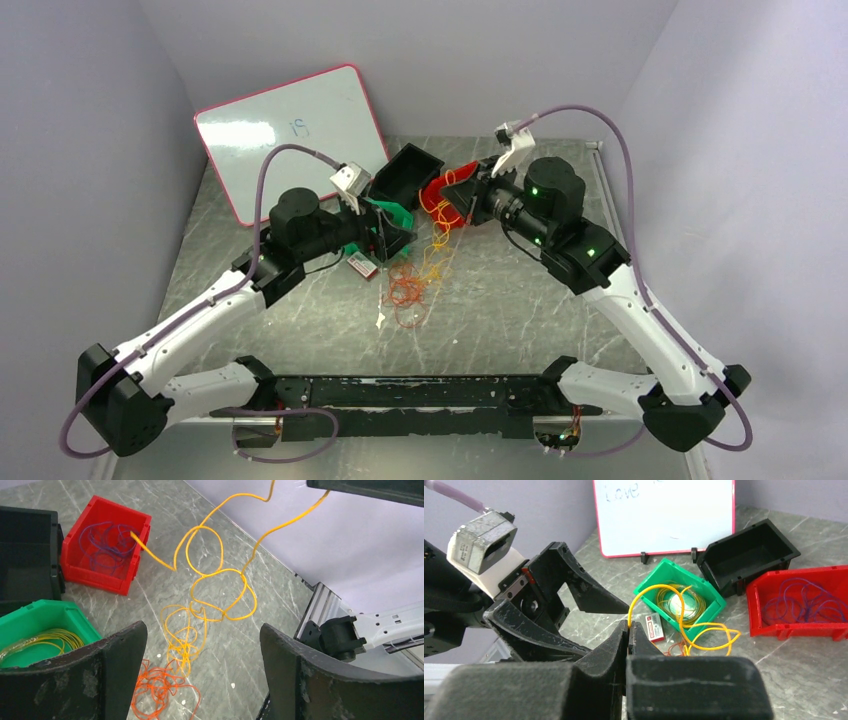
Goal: Untangle the cables
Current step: Untie the cable.
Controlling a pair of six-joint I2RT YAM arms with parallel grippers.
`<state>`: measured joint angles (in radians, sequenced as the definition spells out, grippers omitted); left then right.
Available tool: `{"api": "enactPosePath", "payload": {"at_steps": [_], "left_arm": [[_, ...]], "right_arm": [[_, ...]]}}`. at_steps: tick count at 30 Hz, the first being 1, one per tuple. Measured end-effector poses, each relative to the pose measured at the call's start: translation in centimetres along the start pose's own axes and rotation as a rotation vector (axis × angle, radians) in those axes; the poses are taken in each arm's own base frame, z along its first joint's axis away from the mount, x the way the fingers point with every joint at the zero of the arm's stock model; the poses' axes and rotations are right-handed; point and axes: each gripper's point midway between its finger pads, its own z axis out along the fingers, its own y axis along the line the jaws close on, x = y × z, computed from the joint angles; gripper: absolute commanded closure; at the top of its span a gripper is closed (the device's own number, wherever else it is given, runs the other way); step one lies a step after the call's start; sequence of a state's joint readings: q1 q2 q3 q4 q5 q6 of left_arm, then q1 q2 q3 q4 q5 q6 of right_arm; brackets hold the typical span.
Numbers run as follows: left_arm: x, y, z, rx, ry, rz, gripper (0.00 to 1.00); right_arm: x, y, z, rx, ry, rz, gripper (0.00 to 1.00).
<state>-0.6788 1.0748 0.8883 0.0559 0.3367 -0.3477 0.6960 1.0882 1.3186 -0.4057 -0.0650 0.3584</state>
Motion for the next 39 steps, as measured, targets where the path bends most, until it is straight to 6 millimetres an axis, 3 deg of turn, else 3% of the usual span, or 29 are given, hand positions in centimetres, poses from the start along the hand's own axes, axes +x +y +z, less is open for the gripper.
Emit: {"api": "enactPosePath", "payload": {"at_steps": [7, 10, 14, 19, 32, 35, 39], "left_arm": [[-1.3, -0.4, 0.5, 0.017, -0.035, 0.010, 0.14], [-2.9, -1.2, 0.7, 0.041, -0.071, 0.026, 0.15], [-5.8, -2.6, 0.8, 0.096, -0.140, 0.062, 0.16], [-7.7, -4.0, 1.6, 0.160, -0.173, 0.103, 0.20], [-6.1, -4.7, 3.7, 0.227, -0.112, 0.125, 0.34], [-6.1, -4.9, 3.9, 0.239, -0.114, 0.127, 0.48], [-6.6, -5.4, 4.4, 0.259, -0.118, 0.133, 0.76]], "right_arm": [[-2.2, 0.2, -1.5, 0.008, -0.100, 0.022, 1.00], [-2.9, 0.3, -1.7, 0.012, -0.134, 0.058, 1.00], [-3.0, 0.4, -1.2, 0.008, -0.142, 0.090, 1.00], [-2.2, 0.5, -0.3, -0.003, -0.120, 0.122, 1.00], [-1.9, 1.6, 0.1, -0.063, -0.105, 0.169, 1.00], [-1.9, 2.0, 0.2, -0.080, -0.101, 0.177, 1.00], [-1.8, 2.2, 0.4, -0.091, -0.094, 0.184, 1.00]]}}
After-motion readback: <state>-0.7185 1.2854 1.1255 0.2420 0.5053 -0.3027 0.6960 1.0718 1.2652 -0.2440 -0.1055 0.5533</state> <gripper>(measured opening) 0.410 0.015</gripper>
